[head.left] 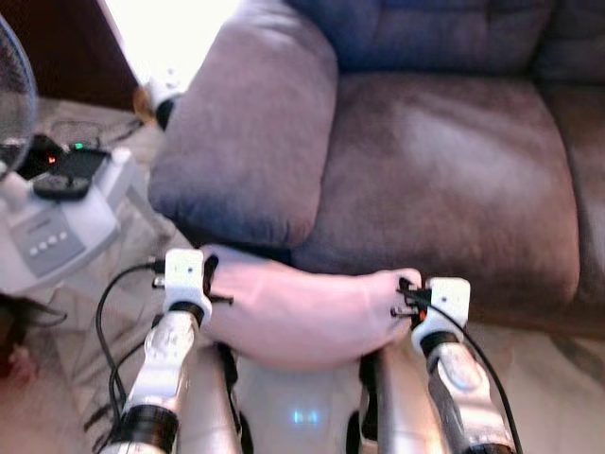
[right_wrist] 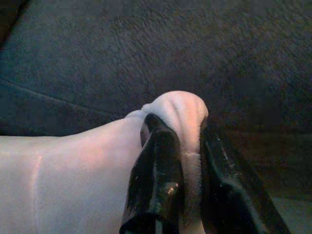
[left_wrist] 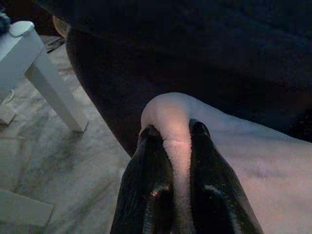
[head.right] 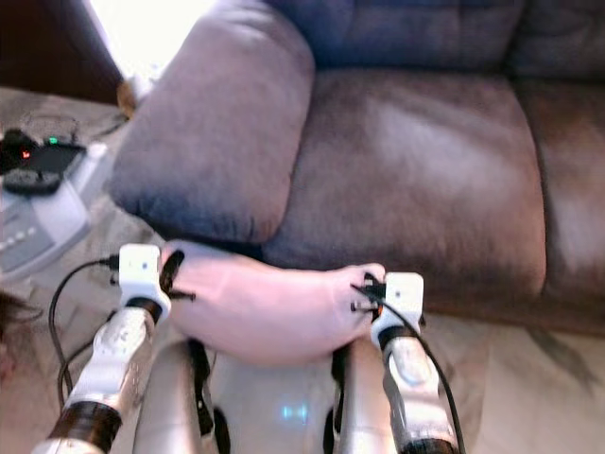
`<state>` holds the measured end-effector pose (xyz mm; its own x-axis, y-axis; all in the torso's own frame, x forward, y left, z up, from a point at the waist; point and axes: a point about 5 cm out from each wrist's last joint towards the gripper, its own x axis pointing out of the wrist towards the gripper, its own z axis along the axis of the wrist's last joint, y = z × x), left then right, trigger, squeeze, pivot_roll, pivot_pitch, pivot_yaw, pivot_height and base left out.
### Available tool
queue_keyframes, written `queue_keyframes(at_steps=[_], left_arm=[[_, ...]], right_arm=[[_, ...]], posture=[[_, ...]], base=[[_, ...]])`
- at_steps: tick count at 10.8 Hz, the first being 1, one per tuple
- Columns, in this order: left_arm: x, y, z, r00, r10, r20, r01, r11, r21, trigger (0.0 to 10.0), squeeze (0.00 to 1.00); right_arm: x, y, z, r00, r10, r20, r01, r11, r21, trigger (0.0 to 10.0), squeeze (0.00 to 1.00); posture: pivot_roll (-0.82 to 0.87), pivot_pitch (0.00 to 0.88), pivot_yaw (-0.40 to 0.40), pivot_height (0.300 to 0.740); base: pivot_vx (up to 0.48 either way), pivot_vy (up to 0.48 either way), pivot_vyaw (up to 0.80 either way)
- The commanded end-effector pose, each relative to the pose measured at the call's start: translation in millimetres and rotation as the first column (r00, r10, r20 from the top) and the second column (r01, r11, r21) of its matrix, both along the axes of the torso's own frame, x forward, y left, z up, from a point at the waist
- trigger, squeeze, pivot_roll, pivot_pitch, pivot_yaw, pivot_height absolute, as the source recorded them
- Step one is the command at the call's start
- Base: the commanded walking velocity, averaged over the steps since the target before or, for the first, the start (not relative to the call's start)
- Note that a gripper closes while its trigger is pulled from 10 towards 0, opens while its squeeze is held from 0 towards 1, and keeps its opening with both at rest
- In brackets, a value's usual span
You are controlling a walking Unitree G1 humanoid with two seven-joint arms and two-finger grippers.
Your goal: Move the pillow to the sofa from floor
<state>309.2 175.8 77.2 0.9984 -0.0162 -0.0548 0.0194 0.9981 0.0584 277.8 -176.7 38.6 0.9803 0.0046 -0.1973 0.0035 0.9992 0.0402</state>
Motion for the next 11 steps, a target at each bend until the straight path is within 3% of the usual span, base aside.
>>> queue_keyframes(at_steps=[1, 5, 11], left_arm=[[1.7, 16.6, 22, 0.992, 0.068, 0.109, -0.069, 0.998, 0.003, 10.0, 0.0], [1.0, 15.8, 23, 0.991, 0.066, 0.117, -0.065, 0.998, -0.008, 10.0, 0.0], [-0.2, 13.4, 23, 0.991, 0.059, 0.12, -0.057, 0.998, -0.017, 10.0, 0.0]], right_arm=[[15.6, -11.5, 47, 0.972, -0.046, 0.231, 0.049, 0.999, -0.009, 10.0, 0.0], [16.2, -11.2, 50, 0.967, -0.039, 0.252, 0.043, 0.999, -0.01, 10.0, 0.0], [20.3, -11.4, 60, 0.959, -0.038, 0.281, 0.04, 0.999, -0.001, 10.0, 0.0]], posture=[[0.06, 0.11, -0.017, 0.596], [0.06, 0.112, -0.02, 0.67], [0.05, 0.111, -0.025, 0.67]], base=[[0.0, 0.0, 0.0], [0.0, 0.0, 0.0], [0.0, 0.0, 0.0]])
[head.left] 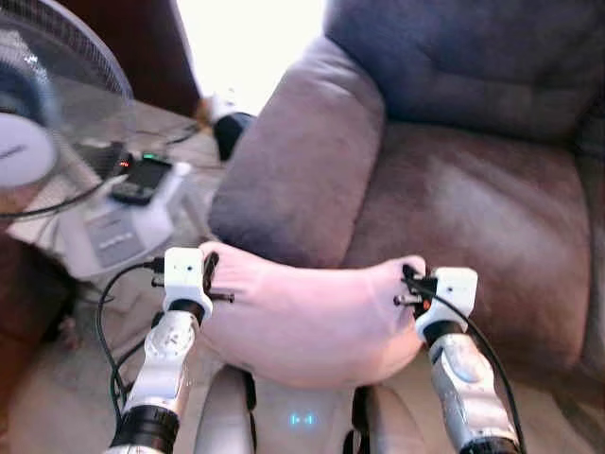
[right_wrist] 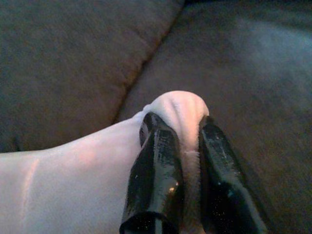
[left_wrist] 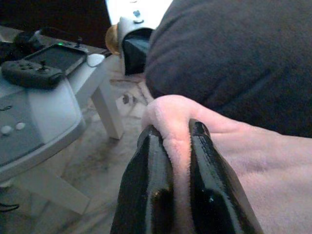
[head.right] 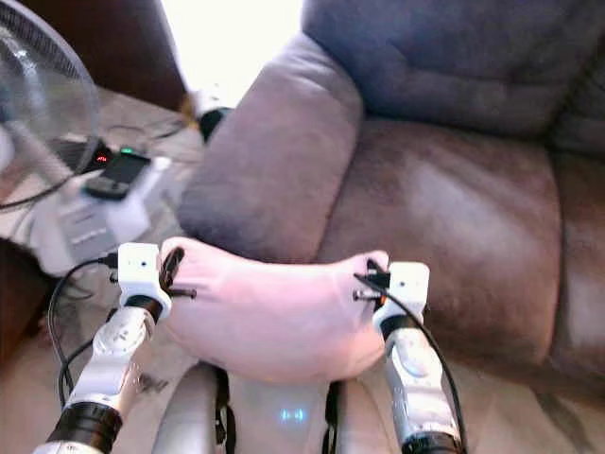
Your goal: Move the pillow to the sofa from floor
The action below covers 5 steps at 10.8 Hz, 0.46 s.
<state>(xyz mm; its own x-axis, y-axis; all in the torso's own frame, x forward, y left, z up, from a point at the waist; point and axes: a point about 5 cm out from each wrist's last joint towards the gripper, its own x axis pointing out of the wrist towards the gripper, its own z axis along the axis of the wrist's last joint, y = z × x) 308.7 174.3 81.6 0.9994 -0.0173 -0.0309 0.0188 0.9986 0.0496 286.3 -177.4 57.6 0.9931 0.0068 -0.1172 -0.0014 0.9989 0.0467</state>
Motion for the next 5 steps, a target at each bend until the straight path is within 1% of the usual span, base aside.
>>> queue_keyframes(at_steps=[1, 3, 4, 5], left_arm=[[0.7, 14.5, 19, 0.994, 0.058, 0.097, -0.057, 0.998, -0.01, 10.0, 0.0], [1.8, 13.0, 20, 0.993, 0.053, 0.103, -0.052, 0.999, -0.015, 10.0, 0.0], [2.5, 12.4, 20, 0.993, 0.05, 0.104, -0.049, 0.999, -0.017, 10.0, 0.0], [3.3, 11.5, 21, 0.993, 0.047, 0.107, -0.045, 0.999, -0.019, 10.0, 0.0]], right_arm=[[13.0, -10.6, 44, 0.977, -0.039, 0.211, 0.041, 0.999, -0.005, 10.0, 0.0], [15.5, -11.4, 54, 0.969, -0.033, 0.247, 0.035, 0.999, -0.005, 10.0, 0.0], [15.9, -11.5, 54, 0.969, -0.031, 0.244, 0.034, 0.999, -0.008, 10.0, 0.0], [16.3, -11.3, 55, 0.968, -0.027, 0.248, 0.031, 0.999, -0.013, 10.0, 0.0]], posture=[[0.05, 0.111, -0.025, 0.67], [0.05, 0.107, -0.025, 0.67], [0.05, 0.105, -0.025, 0.67], [0.05, 0.102, -0.025, 0.682]], base=[[0.0, 0.0, 0.0], [0.0, 0.0, 0.0], [0.0, 0.0, 0.0], [0.0, 0.0, 0.0]])
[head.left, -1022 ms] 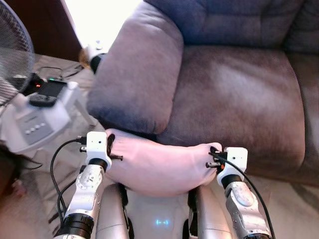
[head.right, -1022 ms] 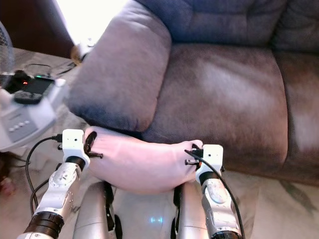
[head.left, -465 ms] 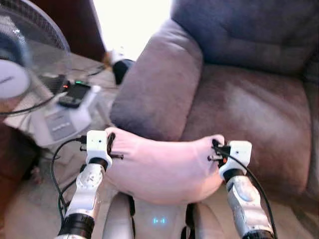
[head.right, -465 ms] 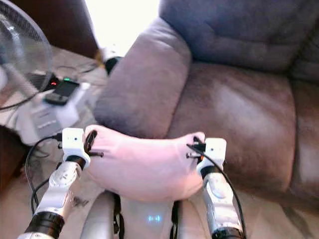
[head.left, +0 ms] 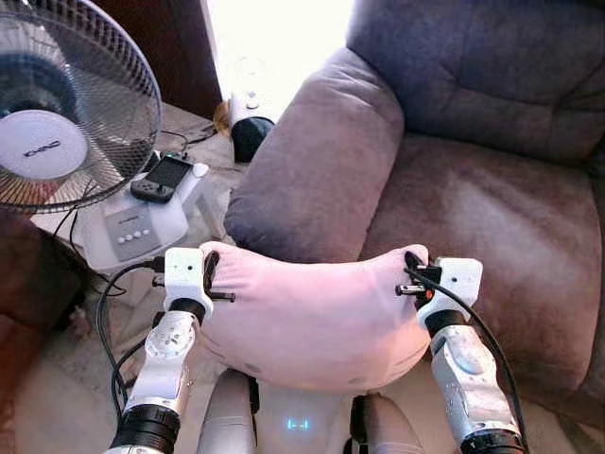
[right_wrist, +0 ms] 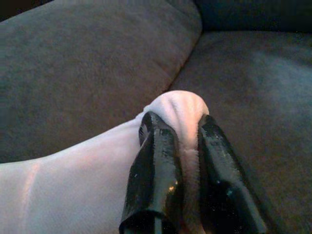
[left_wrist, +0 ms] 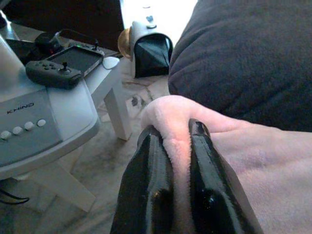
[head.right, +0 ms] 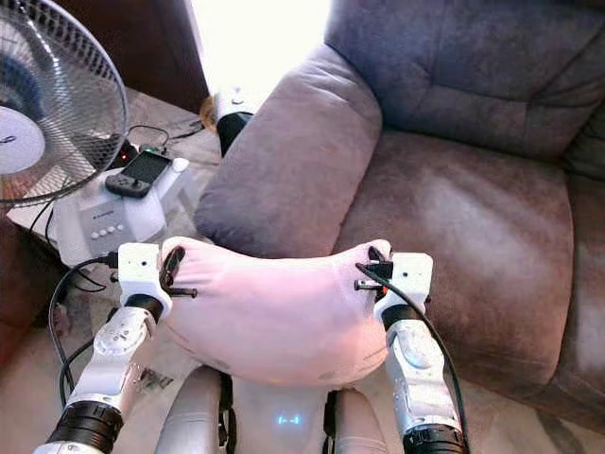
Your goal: Move the pillow to the sofa from floor
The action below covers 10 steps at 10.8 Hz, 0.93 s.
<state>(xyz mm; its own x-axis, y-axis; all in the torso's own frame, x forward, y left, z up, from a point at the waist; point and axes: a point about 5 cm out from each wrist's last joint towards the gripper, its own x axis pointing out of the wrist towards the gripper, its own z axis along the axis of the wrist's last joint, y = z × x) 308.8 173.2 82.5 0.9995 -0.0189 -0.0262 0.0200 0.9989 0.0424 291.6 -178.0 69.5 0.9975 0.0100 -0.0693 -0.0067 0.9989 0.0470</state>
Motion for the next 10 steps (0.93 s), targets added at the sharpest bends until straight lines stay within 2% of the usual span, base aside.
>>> queue_keyframes(at_steps=[1, 4, 10], left_arm=[[3.5, 12.1, 21, 0.994, 0.046, 0.104, -0.045, 0.999, -0.013, 10.0, 0.0], [5.3, 12.2, 24, 0.993, 0.037, 0.114, -0.035, 0.999, -0.016, 10.0, 0.0], [10.6, 5.7, 33, 0.99, -0.004, 0.138, 0.007, 1.0, -0.015, 10.0, 0.0]], right_arm=[[11.3, -10.3, 43, 0.979, -0.03, 0.203, 0.033, 0.999, -0.012, 10.0, 0.0], [13.1, -10.3, 47, 0.976, -0.036, 0.216, 0.039, 0.999, -0.007, 10.0, 0.0], [15.4, -10.2, 53, 0.97, -0.046, 0.239, 0.047, 0.999, 0.001, 10.0, 0.0]], posture=[[0.05, 0.099, -0.025, 0.692], [0.05, 0.097, -0.022, 0.737], [0.05, 0.094, -0.015, 0.74]], base=[[0.0, 0.0, 0.0], [0.0, 0.0, 0.0], [0.0, 0.0, 0.0]])
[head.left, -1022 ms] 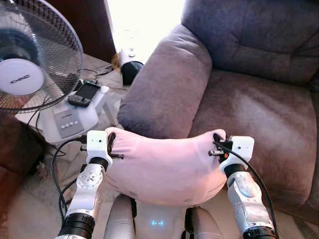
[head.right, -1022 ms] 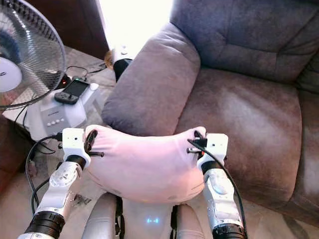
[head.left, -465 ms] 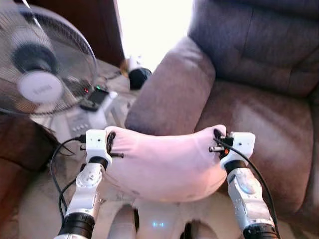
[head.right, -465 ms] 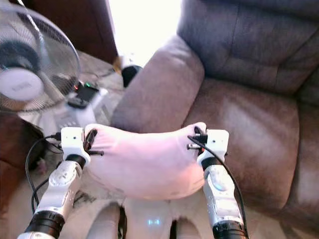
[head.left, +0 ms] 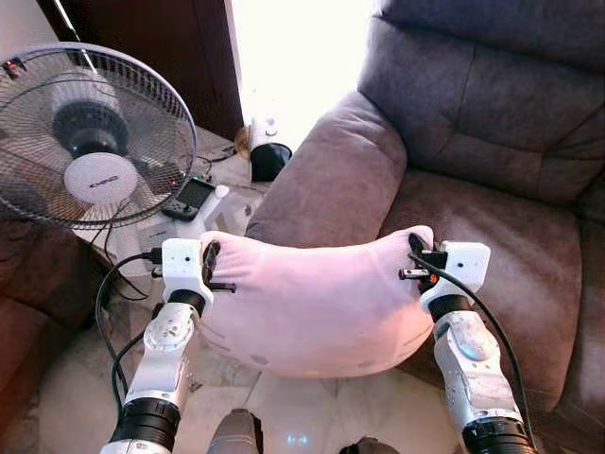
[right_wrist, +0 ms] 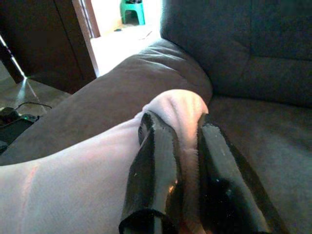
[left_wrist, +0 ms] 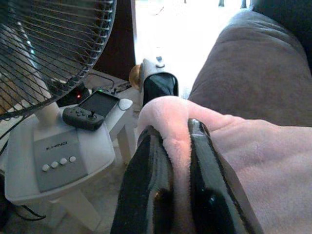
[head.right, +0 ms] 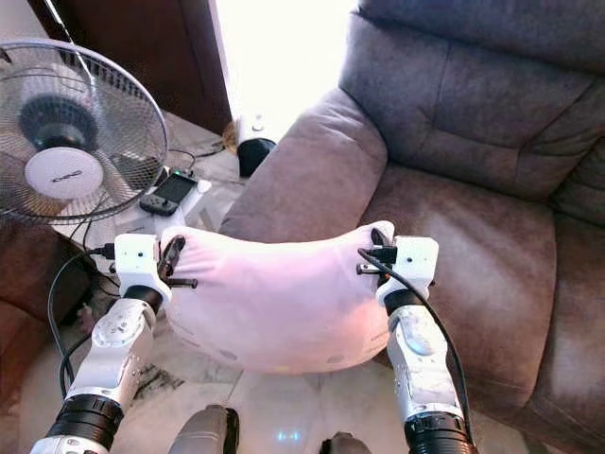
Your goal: Move the pillow to the sofa from floor
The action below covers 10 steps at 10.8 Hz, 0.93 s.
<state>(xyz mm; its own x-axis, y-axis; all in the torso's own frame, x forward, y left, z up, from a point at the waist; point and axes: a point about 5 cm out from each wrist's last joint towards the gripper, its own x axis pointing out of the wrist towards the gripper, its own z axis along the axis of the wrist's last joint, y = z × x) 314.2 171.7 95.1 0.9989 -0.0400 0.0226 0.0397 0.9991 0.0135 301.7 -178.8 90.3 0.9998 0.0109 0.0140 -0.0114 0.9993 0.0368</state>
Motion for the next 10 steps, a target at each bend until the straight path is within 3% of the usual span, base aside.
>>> queue_keyframes(at_steps=[1, 10], left_arm=[[5.7, 6.2, 22, 0.996, 0.01, 0.092, -0.011, 1.0, 0.012, 10.0, 0.0], [6.3, -6.8, 32, 0.989, -0.064, 0.137, 0.061, 0.998, 0.032, 10.0, 0.0]], right_arm=[[5.6, -9.2, 33, 0.986, -0.048, 0.16, 0.046, 0.999, 0.011, 10.0, 0.0], [8.8, -7.7, 36, 0.981, -0.072, 0.179, 0.07, 0.997, 0.014, 10.0, 0.0]], posture=[[0.05, 0.093, -0.014, 0.74], [0.06, 0.078, -0.011, 0.74]], base=[[0.0, 0.0, 0.0], [0.0, 0.0, 0.0]])
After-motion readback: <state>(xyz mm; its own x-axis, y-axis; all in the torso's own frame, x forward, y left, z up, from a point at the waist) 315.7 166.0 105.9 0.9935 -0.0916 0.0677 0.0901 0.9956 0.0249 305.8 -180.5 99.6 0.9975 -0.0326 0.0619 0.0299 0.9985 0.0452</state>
